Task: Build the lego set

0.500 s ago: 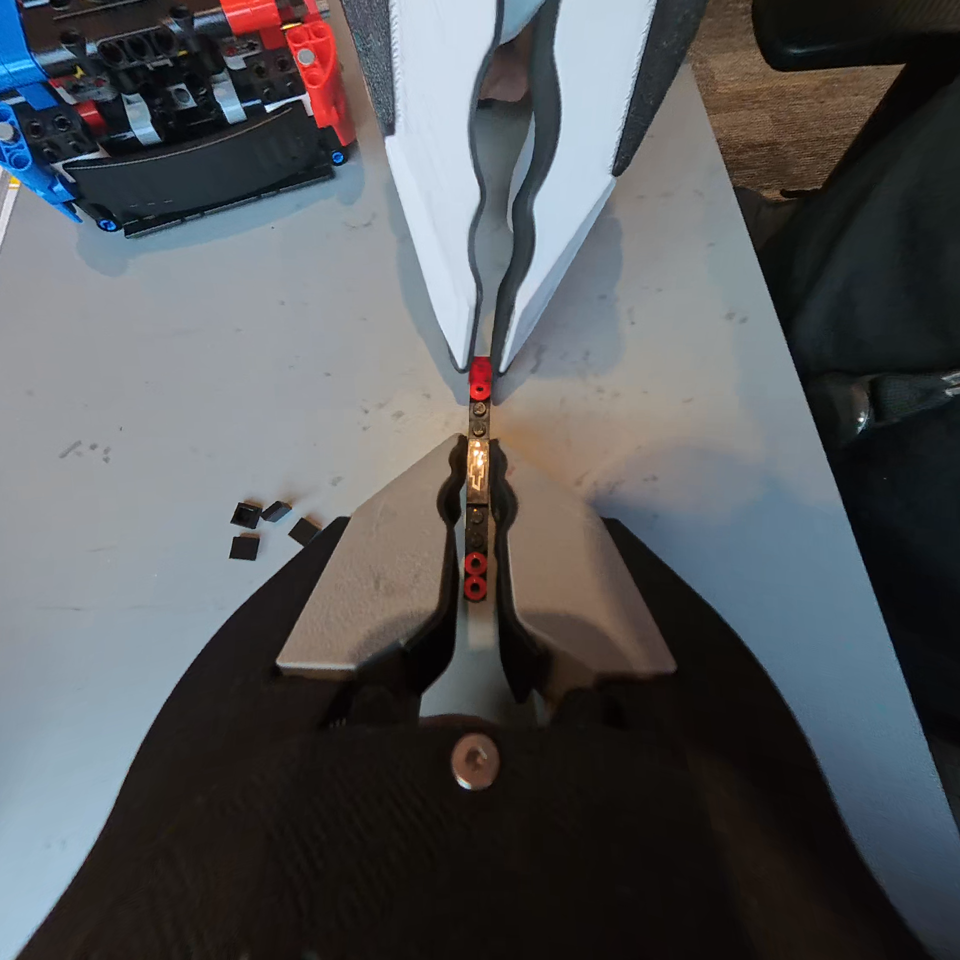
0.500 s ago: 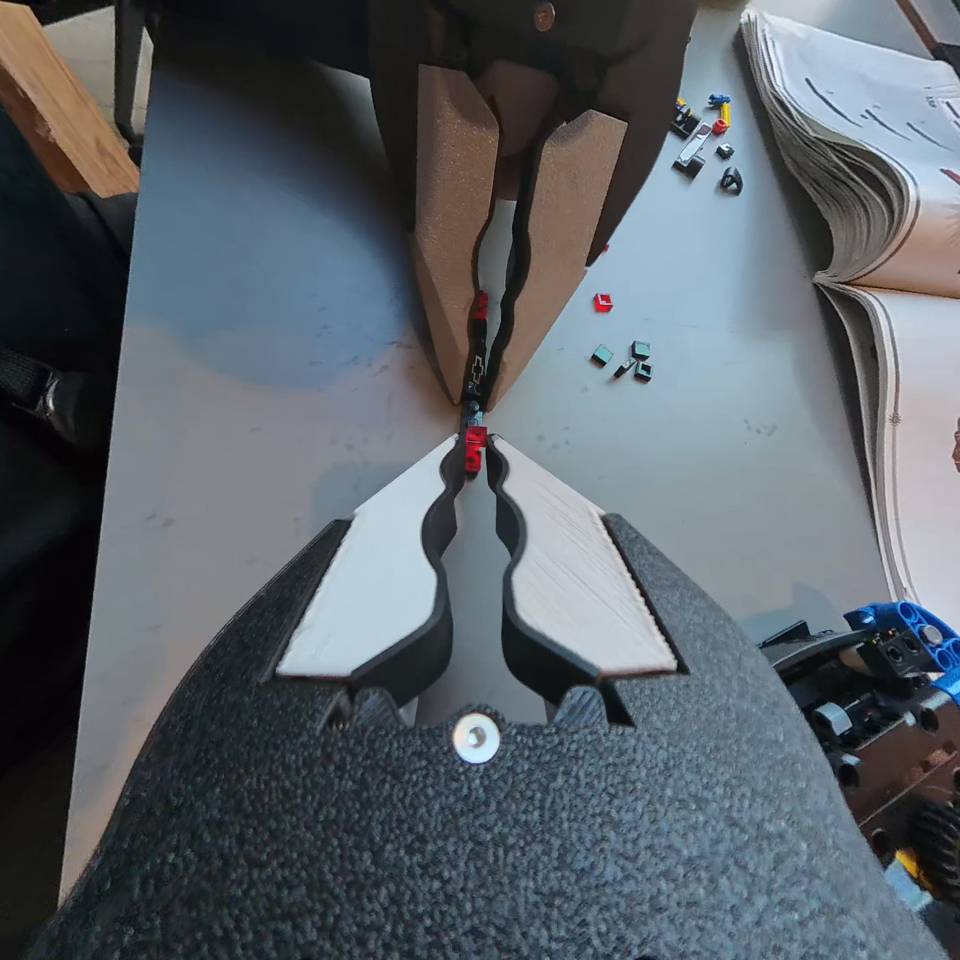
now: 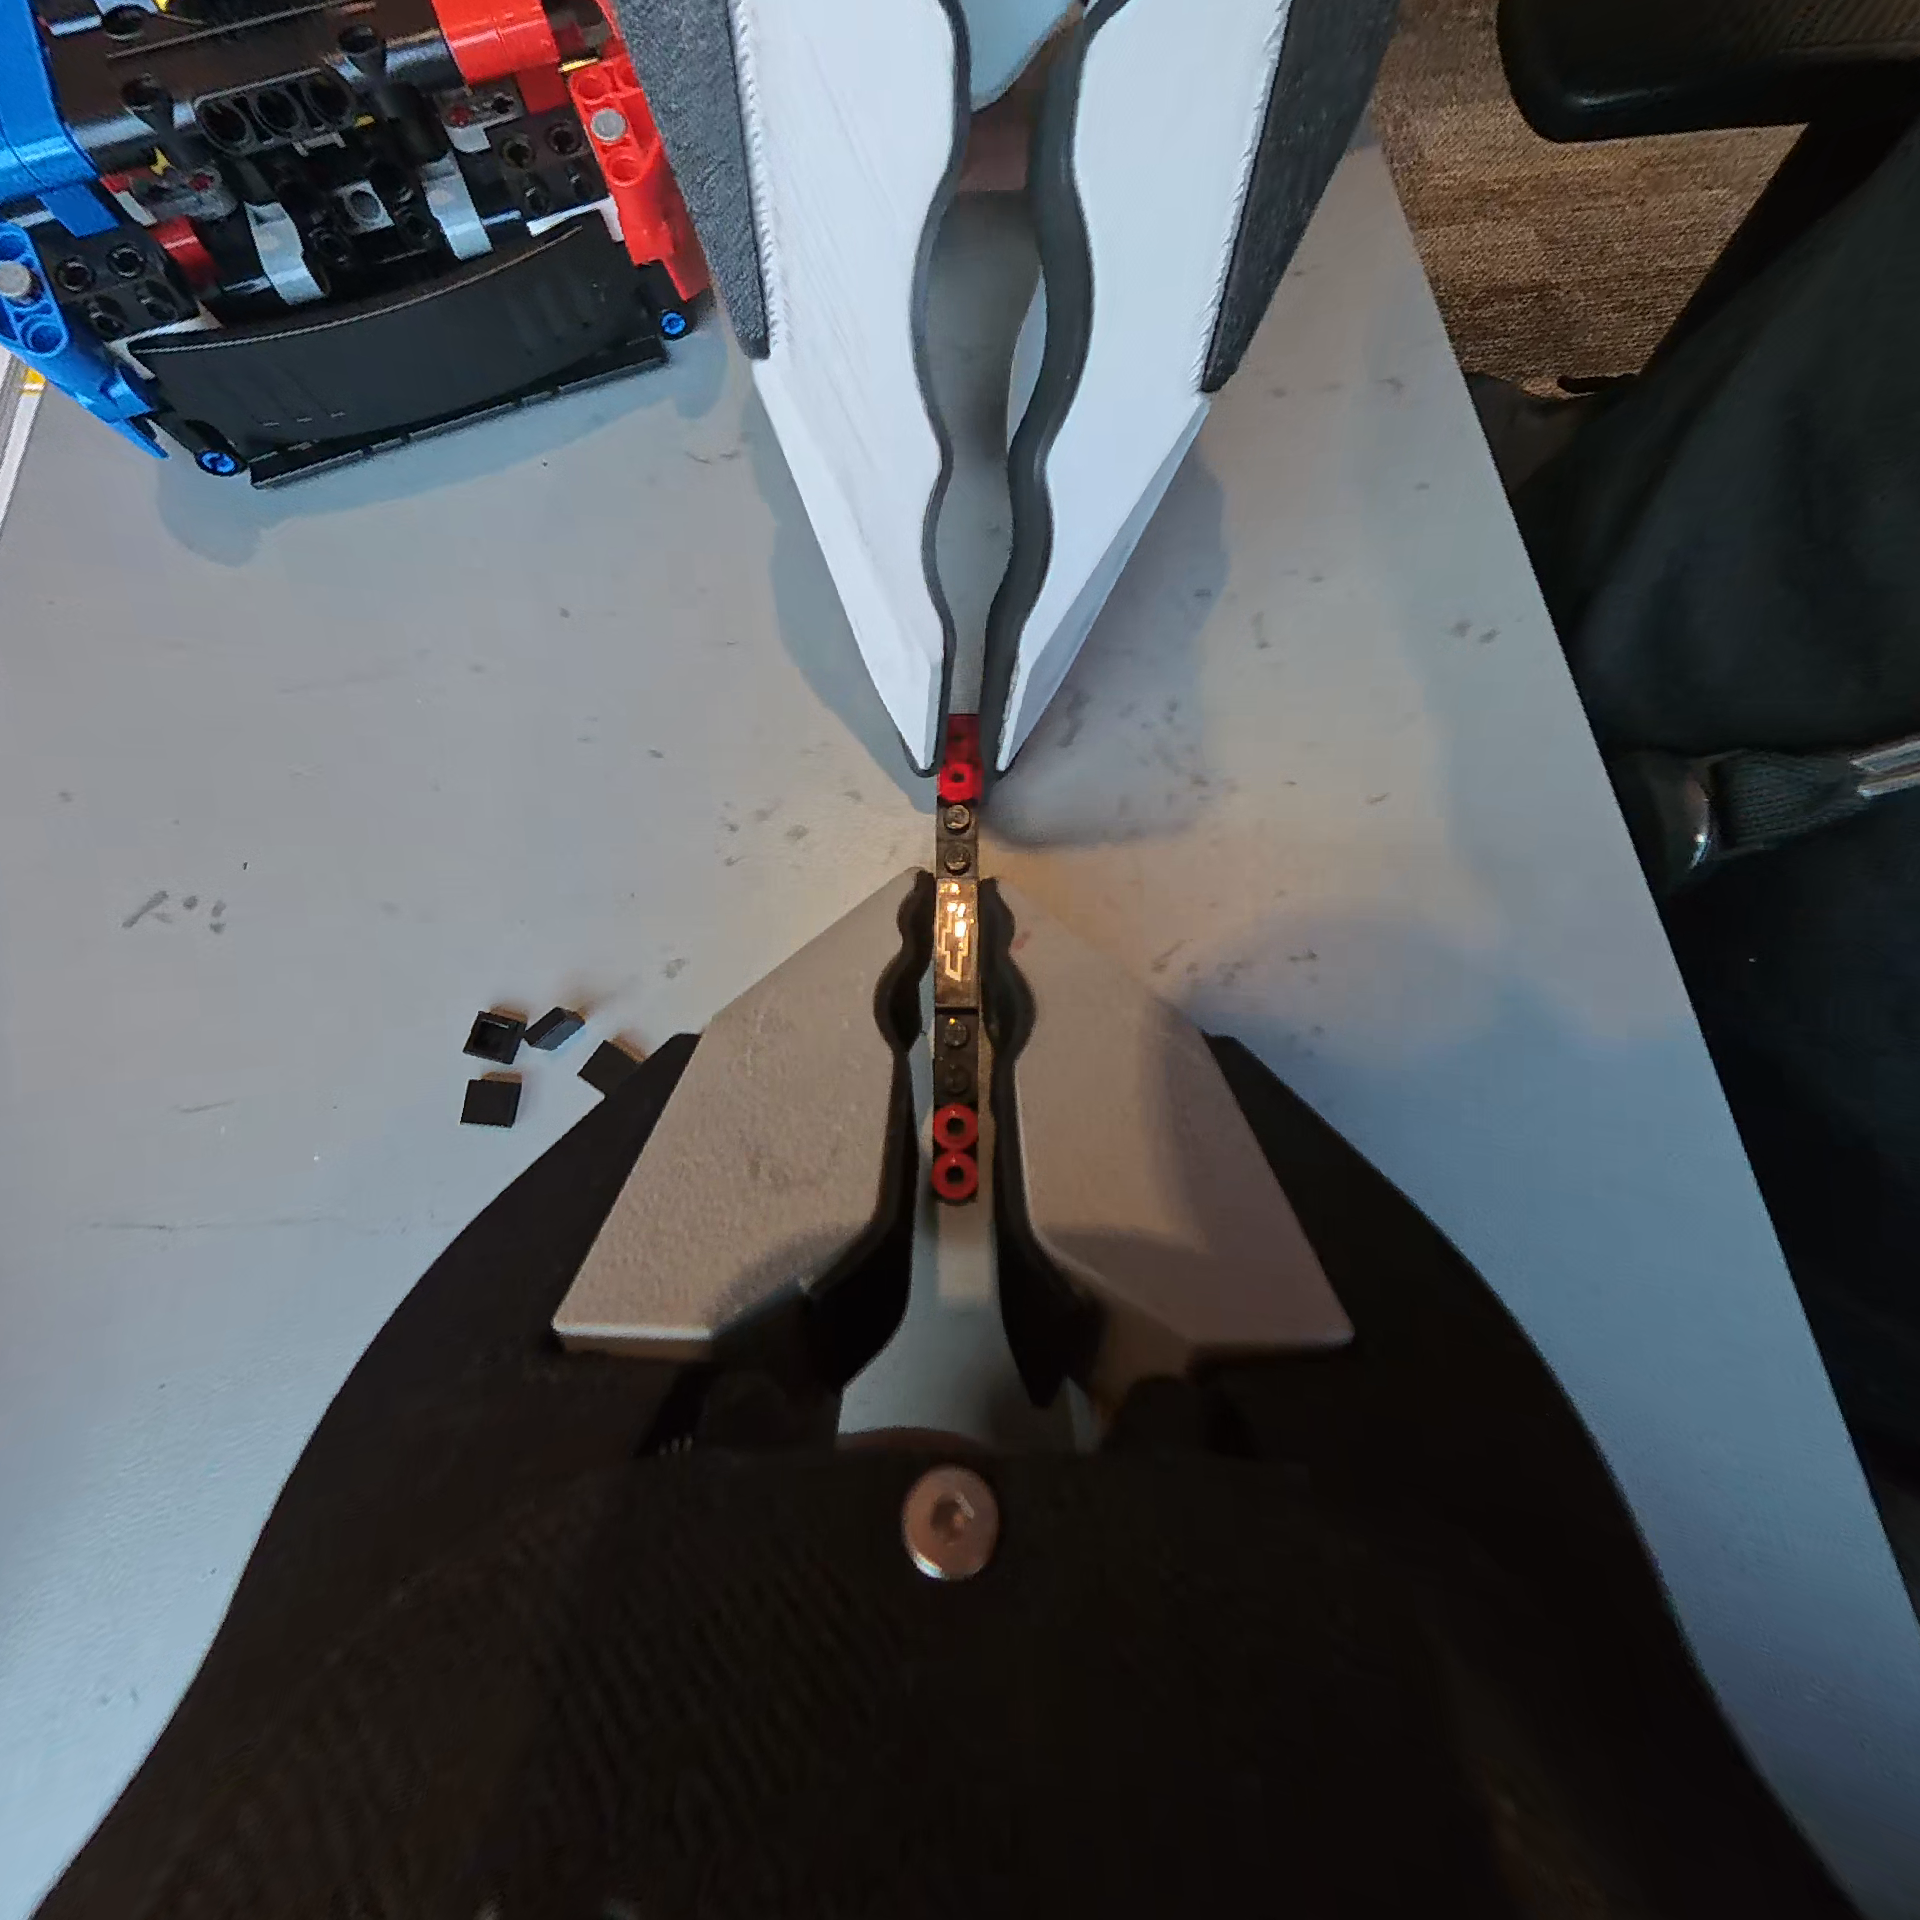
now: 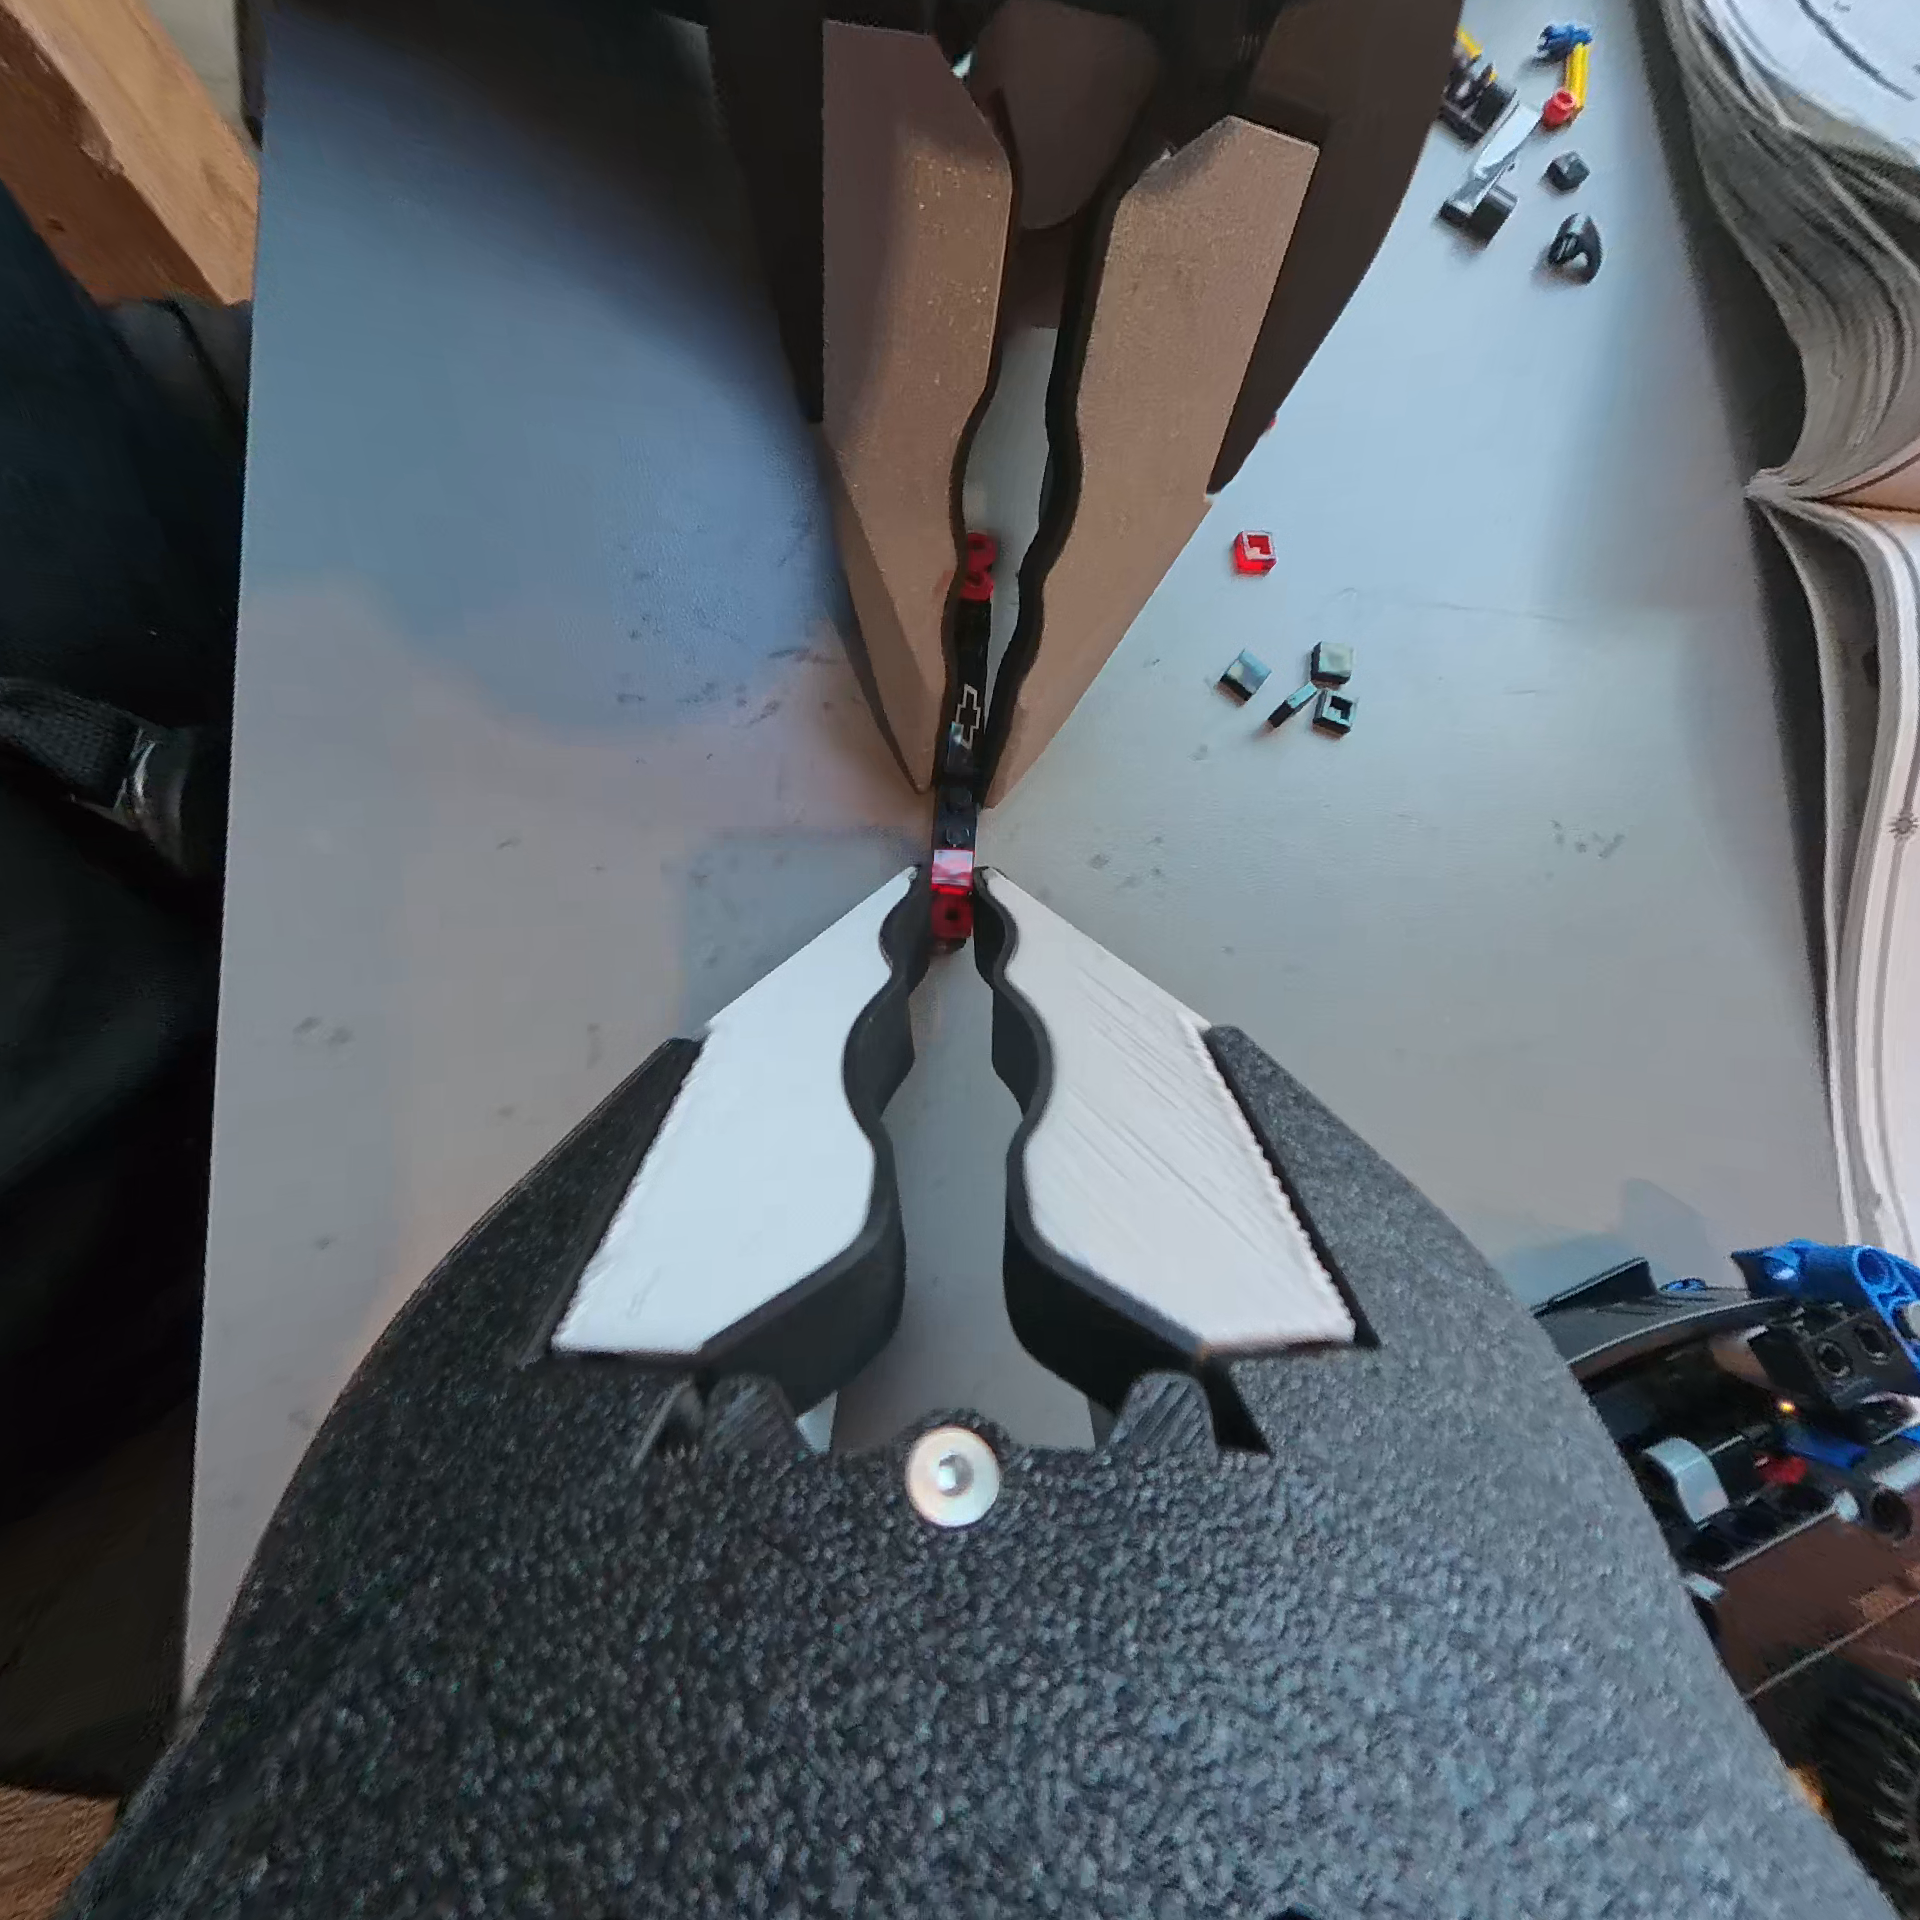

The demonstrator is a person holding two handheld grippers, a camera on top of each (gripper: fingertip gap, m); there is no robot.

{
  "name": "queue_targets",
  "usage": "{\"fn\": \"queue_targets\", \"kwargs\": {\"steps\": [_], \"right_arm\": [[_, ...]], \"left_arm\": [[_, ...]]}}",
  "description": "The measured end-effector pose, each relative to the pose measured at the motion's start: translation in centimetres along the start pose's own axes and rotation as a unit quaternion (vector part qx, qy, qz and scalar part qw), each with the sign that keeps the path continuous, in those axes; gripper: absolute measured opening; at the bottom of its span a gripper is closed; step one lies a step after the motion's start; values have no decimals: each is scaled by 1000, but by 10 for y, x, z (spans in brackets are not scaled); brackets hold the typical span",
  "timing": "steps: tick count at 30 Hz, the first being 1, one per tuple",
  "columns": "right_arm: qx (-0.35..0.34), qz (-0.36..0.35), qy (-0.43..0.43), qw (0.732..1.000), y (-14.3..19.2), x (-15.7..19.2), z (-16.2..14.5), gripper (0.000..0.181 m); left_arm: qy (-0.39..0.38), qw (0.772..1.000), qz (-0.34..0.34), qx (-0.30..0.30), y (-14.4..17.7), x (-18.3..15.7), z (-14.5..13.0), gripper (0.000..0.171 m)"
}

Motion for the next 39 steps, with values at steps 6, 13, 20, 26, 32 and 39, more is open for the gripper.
{"fn": "queue_targets", "kwargs": {"steps": [6, 13, 20, 26, 32, 39], "right_arm": [[19, 20, -6, 1000, 0, -5, 3, 6], [6, 20, -13, 1000, 0, -5, 0, 6], [-2, 11, -11, 1000, 0, -4, -1, 6], [0, 5, -12, 1000, 0, -4, -2, 6], [-1, 5, -38, 999, 0, -4, -2, 7], [-3, -9, -45, 999, 4, -1, -4, 7]], "left_arm": [[5, 1000, 6, 0, 0, 0, 0, 5], [24, 999, 13, -31, 5, 1, 3, 10], [21, 999, 6, -32, -3, -2, 10, 7], [22, 999, 15, -34, -7, -2, 11, 2], [31, 999, 27, -17, -7, -4, 14, 2], [18, 999, 27, 2, -9, -4, 19, 2]]}}
Point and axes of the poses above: each gripper's, where its closed fingertips meet, y back along the fingers, z out of its top, x = y × z across the jaws, the point moved 10 cm from there along y, back along the fingers, and after that the axes turned 8 degrees about y, right-handed, at the moved point
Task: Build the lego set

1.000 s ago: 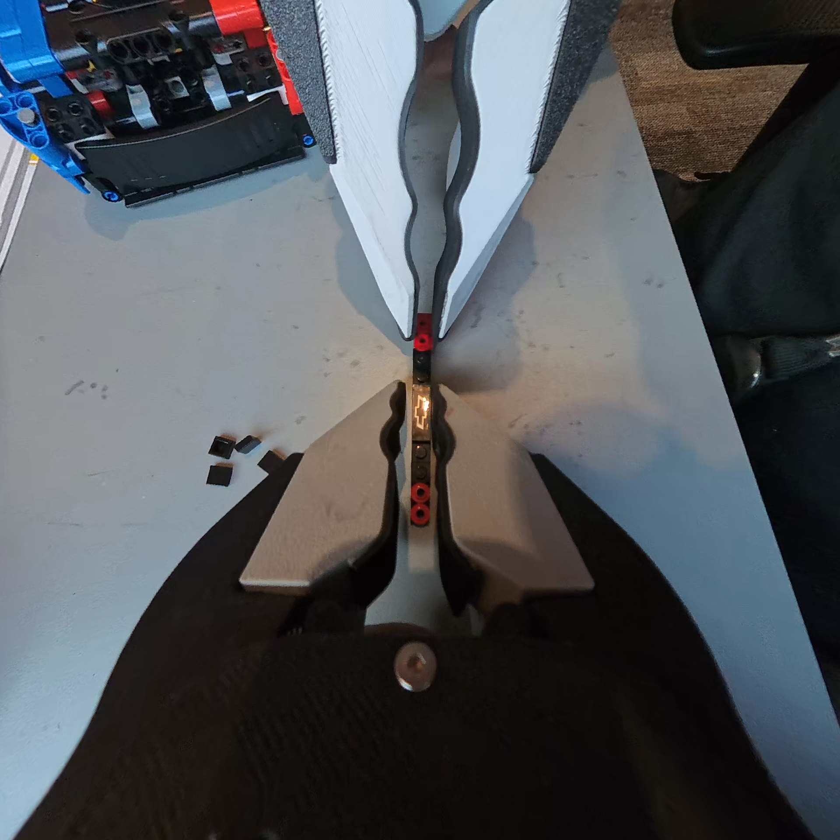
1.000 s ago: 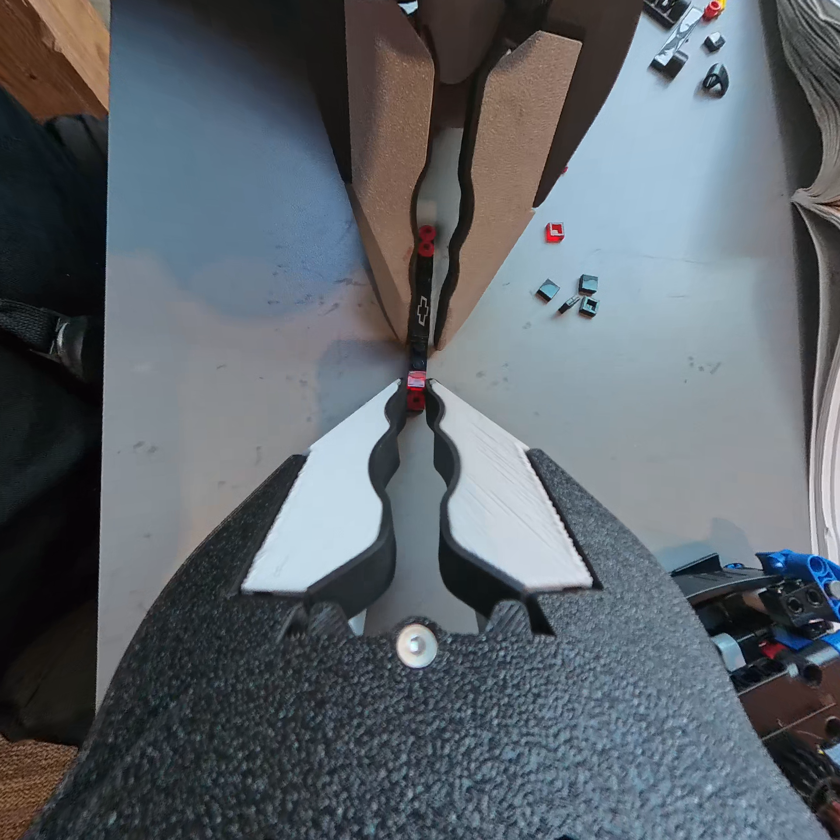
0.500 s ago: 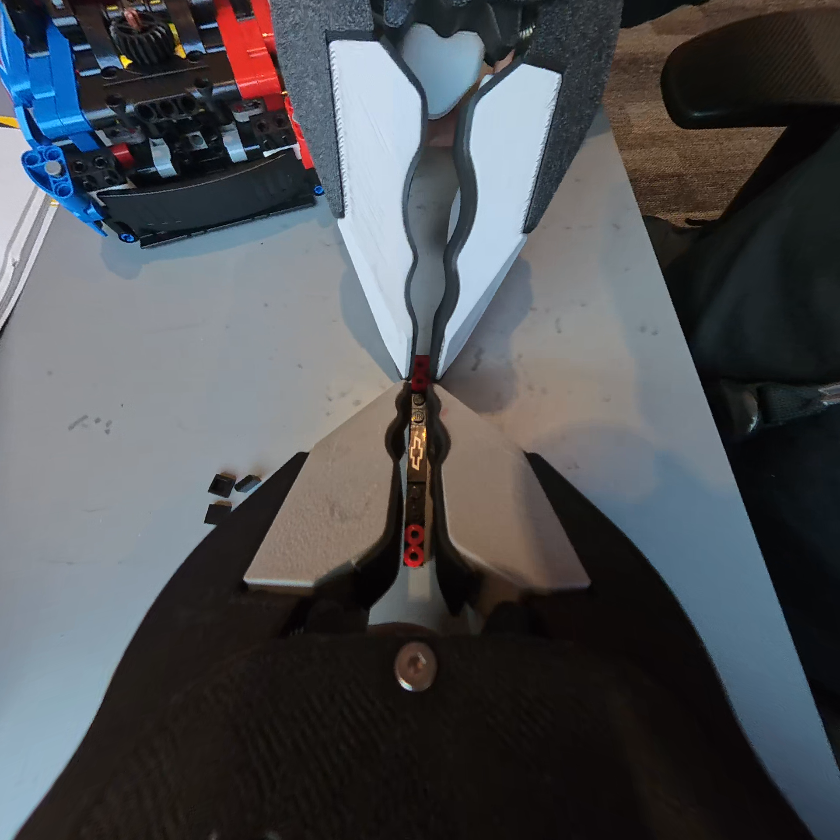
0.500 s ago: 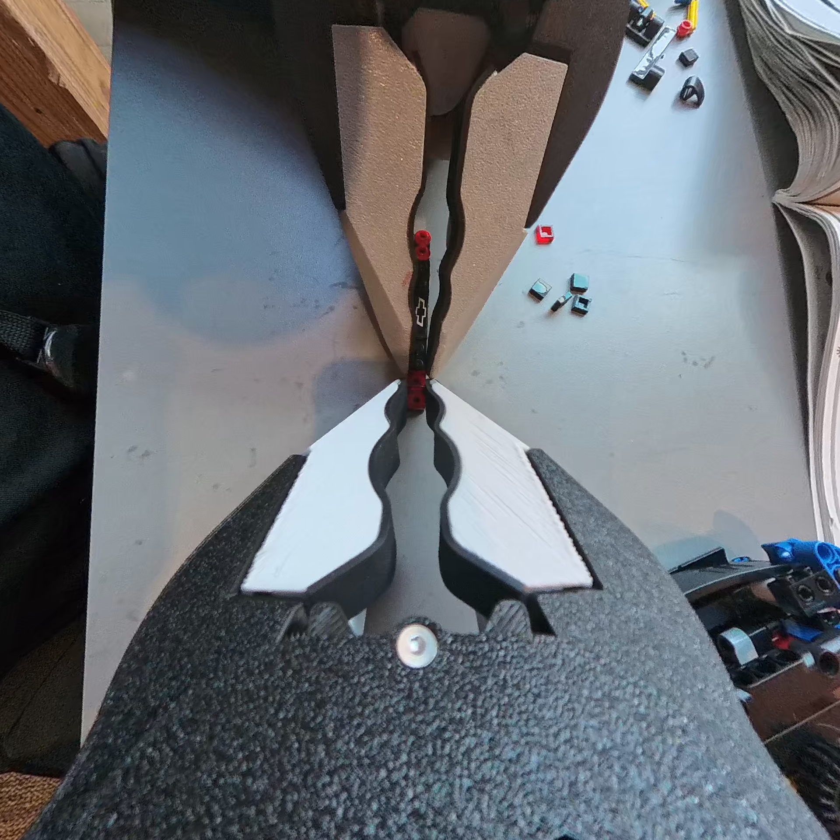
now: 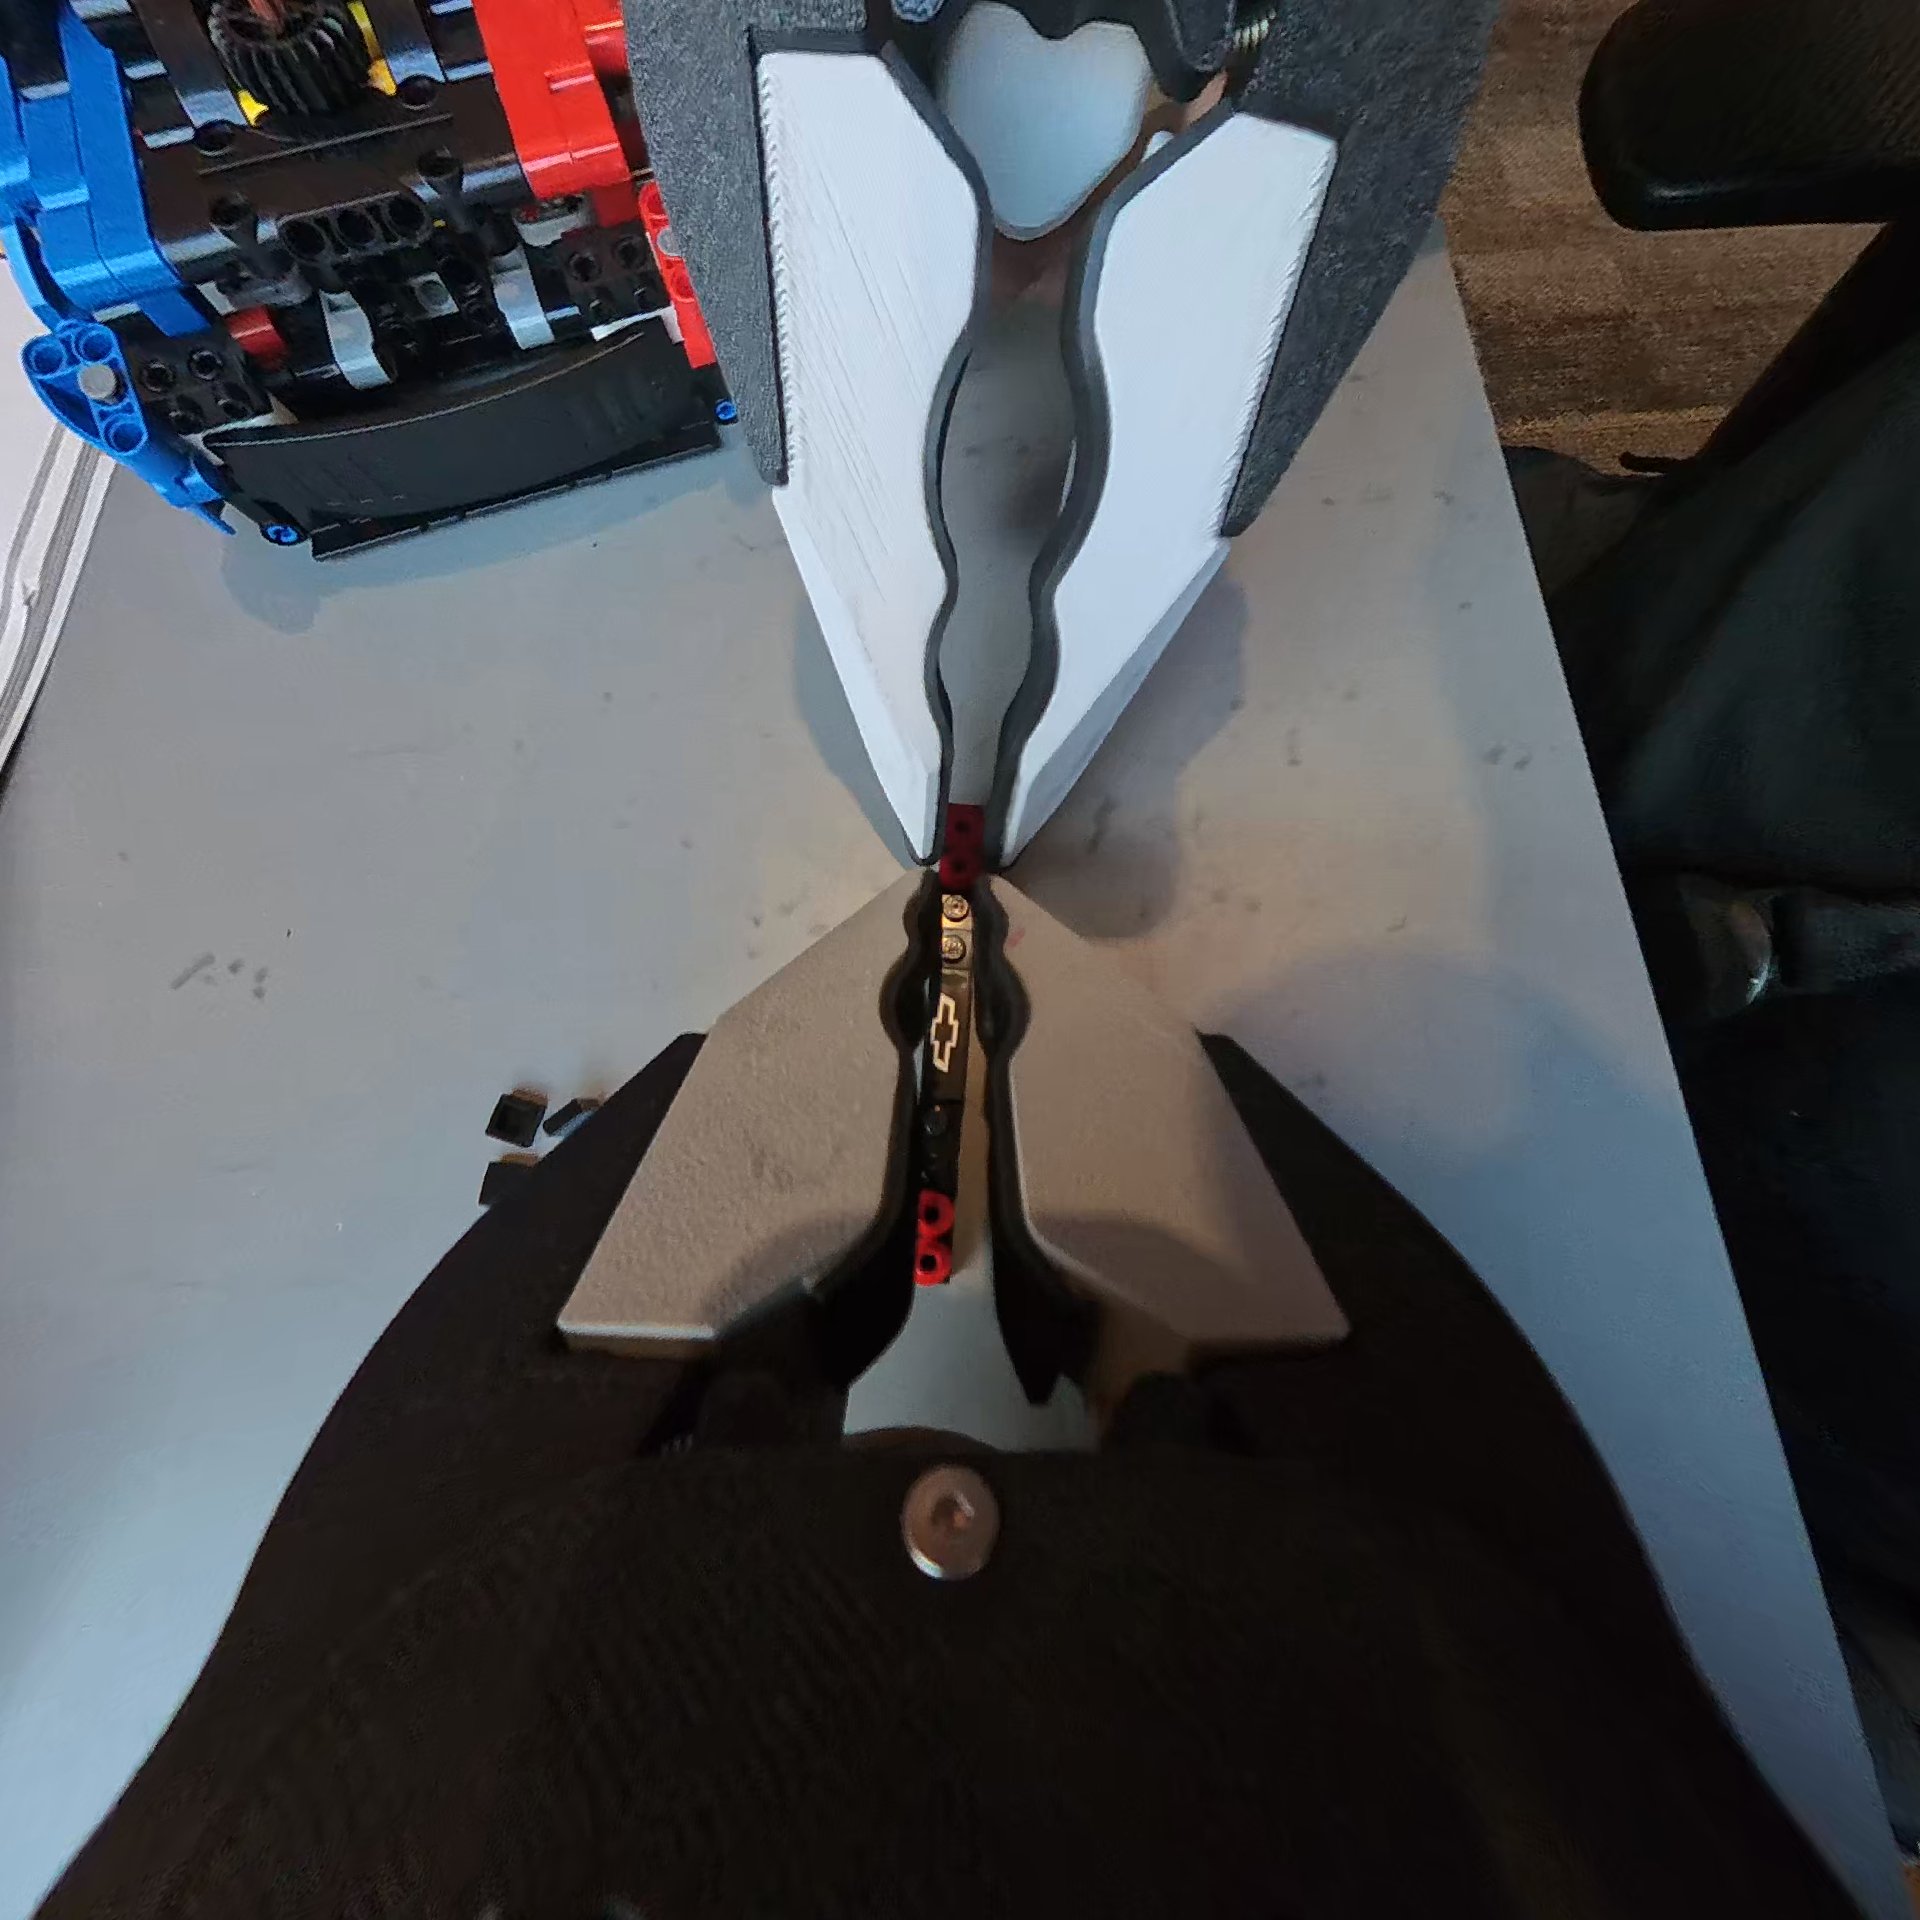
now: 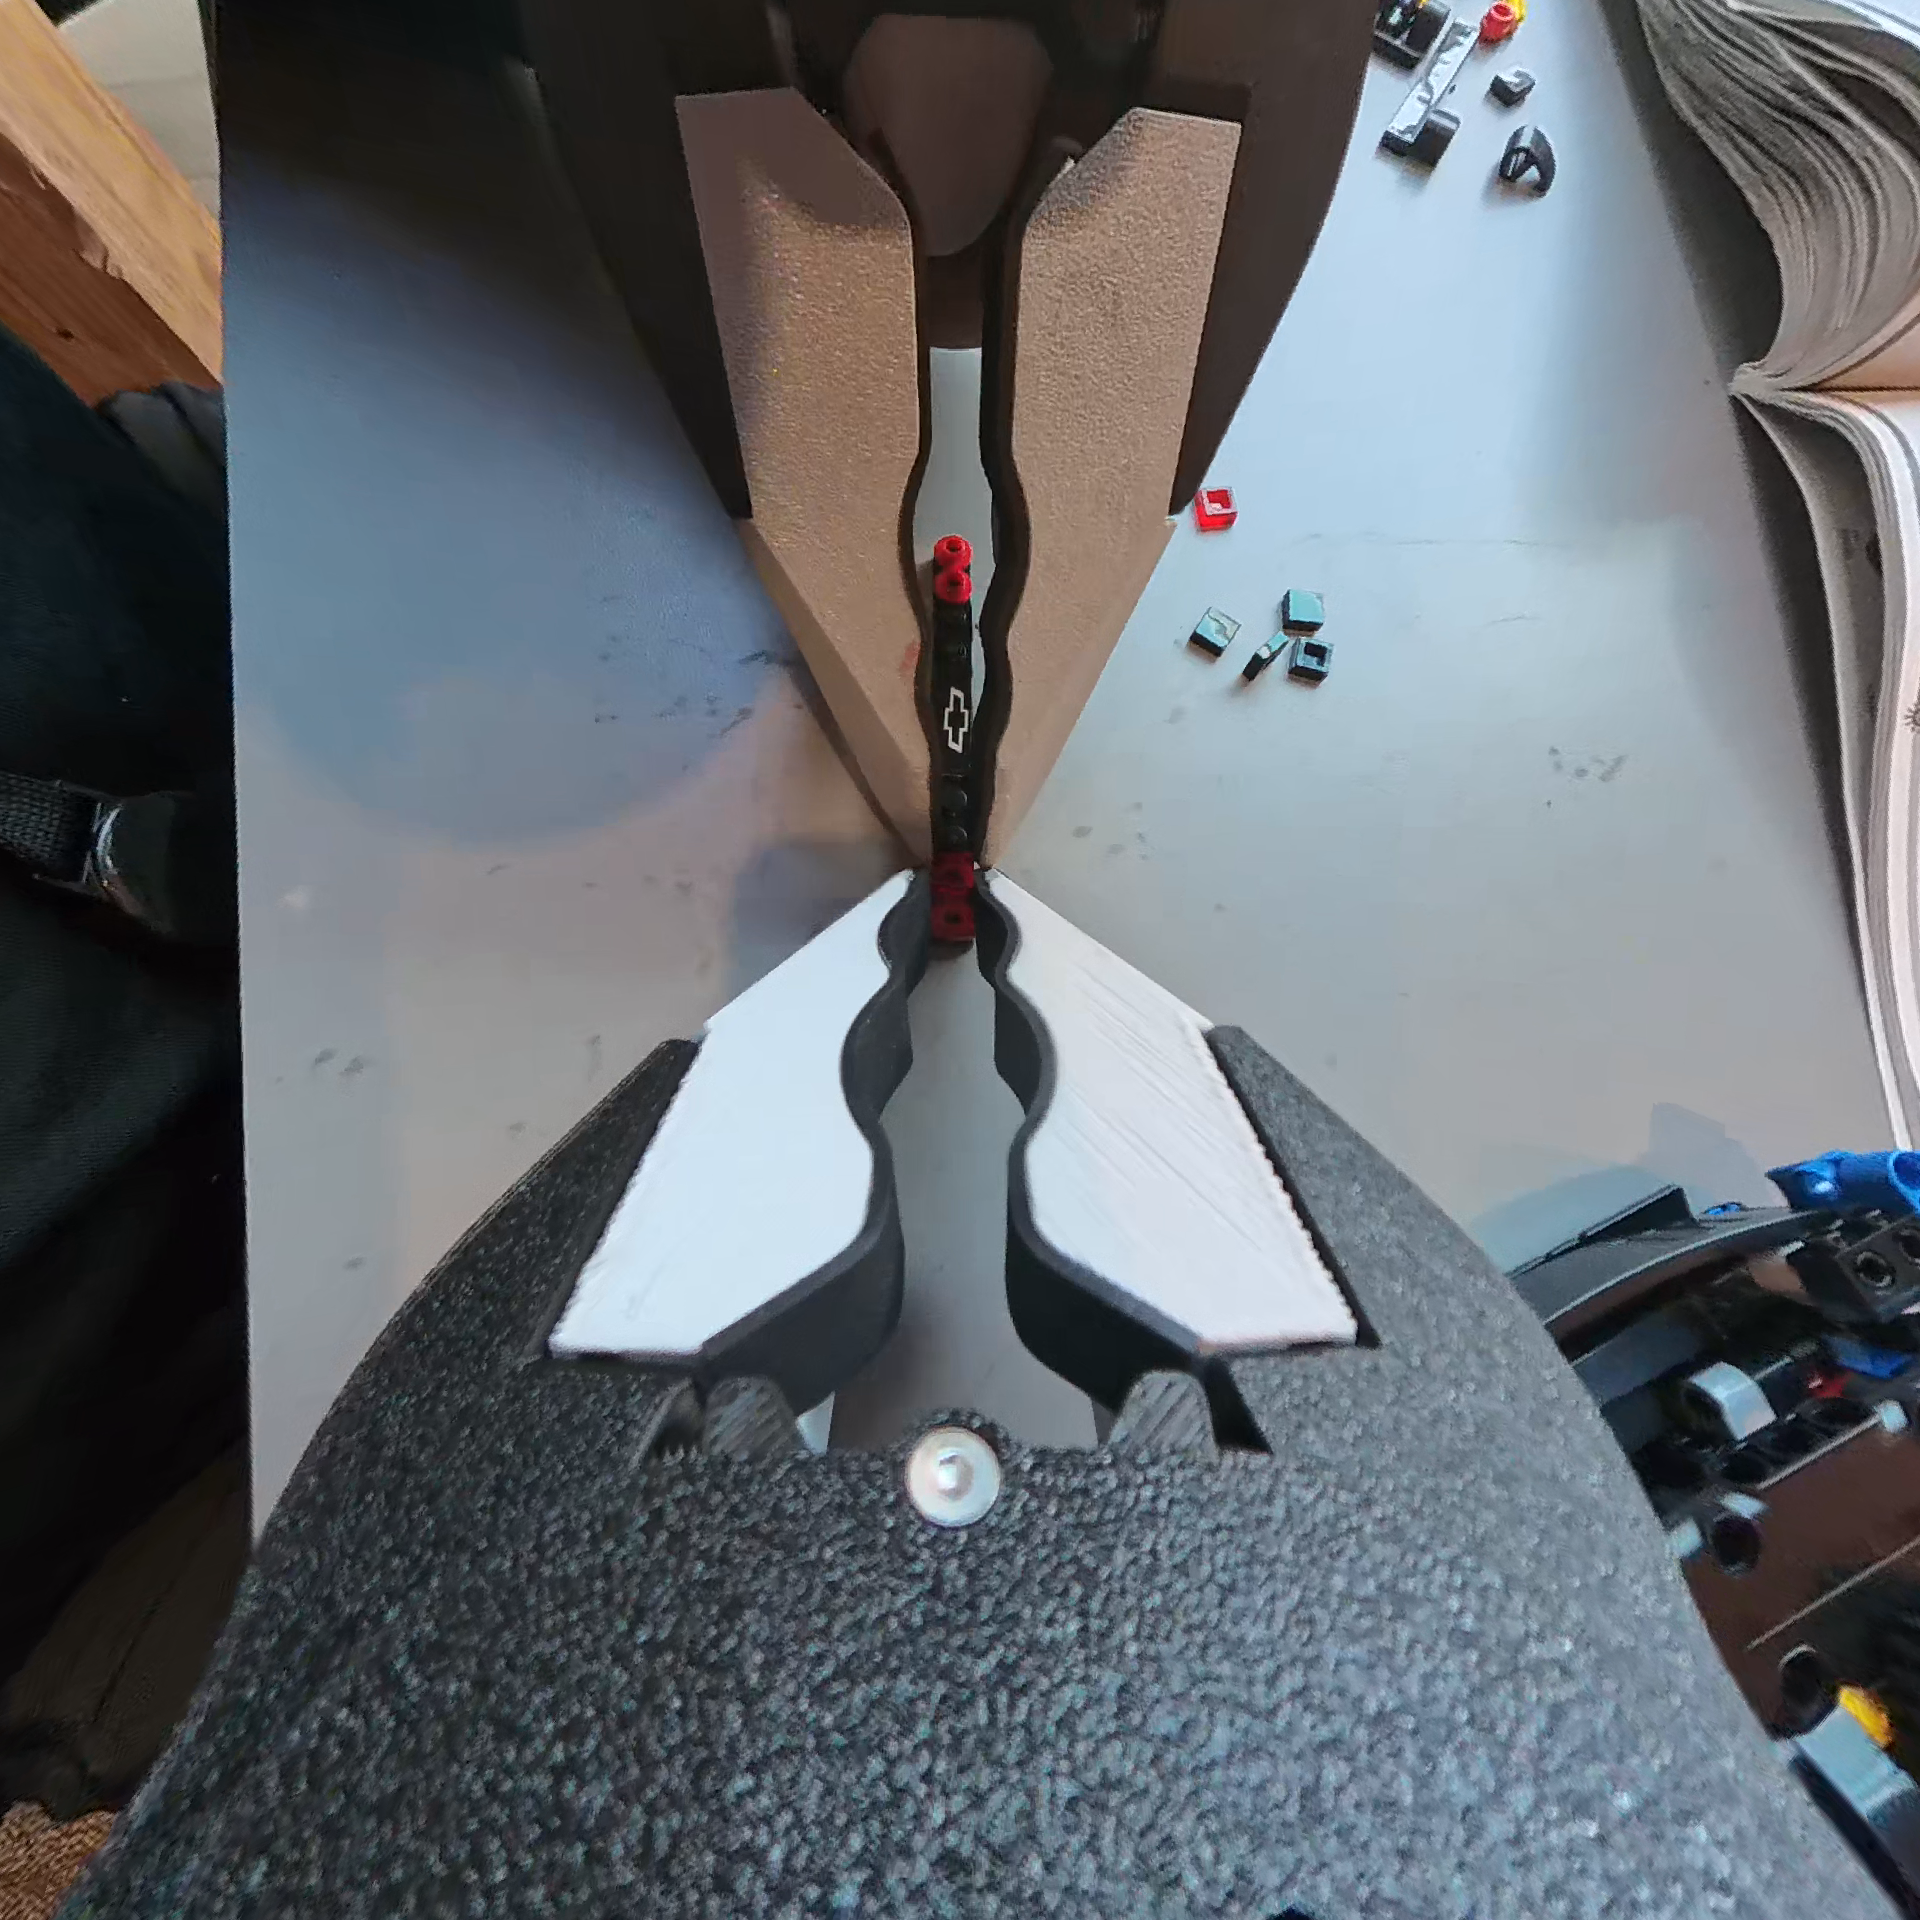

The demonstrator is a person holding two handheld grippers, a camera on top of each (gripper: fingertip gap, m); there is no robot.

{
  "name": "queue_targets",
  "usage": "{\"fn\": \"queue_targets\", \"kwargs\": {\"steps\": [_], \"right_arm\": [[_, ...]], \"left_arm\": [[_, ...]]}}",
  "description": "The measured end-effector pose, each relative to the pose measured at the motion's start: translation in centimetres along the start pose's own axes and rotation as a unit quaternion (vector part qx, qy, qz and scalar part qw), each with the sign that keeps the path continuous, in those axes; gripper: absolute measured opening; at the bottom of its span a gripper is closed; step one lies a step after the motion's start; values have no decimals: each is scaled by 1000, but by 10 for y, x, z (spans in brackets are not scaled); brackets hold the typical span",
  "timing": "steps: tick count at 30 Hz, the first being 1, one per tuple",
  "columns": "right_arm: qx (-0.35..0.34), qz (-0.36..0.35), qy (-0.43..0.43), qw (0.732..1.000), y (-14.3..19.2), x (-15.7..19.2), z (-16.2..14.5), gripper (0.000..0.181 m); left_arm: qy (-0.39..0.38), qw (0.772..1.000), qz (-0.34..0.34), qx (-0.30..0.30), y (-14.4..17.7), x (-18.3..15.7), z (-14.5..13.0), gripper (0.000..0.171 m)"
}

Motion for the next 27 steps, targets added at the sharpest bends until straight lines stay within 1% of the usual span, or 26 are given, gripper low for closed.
{"fn": "queue_targets", "kwargs": {"steps": [5, 7, 9, 11, 17, 21, 24, 27], "right_arm": [[-17, -6, -4, 1000, 7, 0, 0, 8], [-16, -5, -5, 1000, 7, 0, -2, 1], [-27, -2, -19, 999, 6, -1, -6, 0], [-20, -6, -21, 1000, 9, -1, -9, 11], [-27, -20, -10, 999, 20, 3, -5, 11], [-22, -16, 17, 999, 11, 4, 2, 9], [-3, -14, 31, 999, 3, 3, 2, 10], [-4, -9, 33, 999, 4, 3, 1, 6]], "left_arm": [[-5, 1000, -1, 4, -2, -1, 1, 2], [-3, 1000, -3, 3, -2, -1, 1, 2], [0, 1000, -6, 1, -3, 0, 1, 2], [1, 1000, -5, -1, -3, 0, 0, 2], [2, 1000, -7, 0, -3, 0, 1, 2], [3, 1000, -8, -1, -3, 0, 1, 2], [1, 1000, -5, -1, -3, -1, 1, 2], [2, 1000, -3, -3, -3, -2, 0, 2]]}}
Point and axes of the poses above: each gripper's, where its closed fingertips meet, y back along the fingers, z out of its top, x = y × z across the jaws, the point moved 10 cm from there along y, back along the fingers, and after that the axes turned 8 degrees about y, right-handed, at the moved point
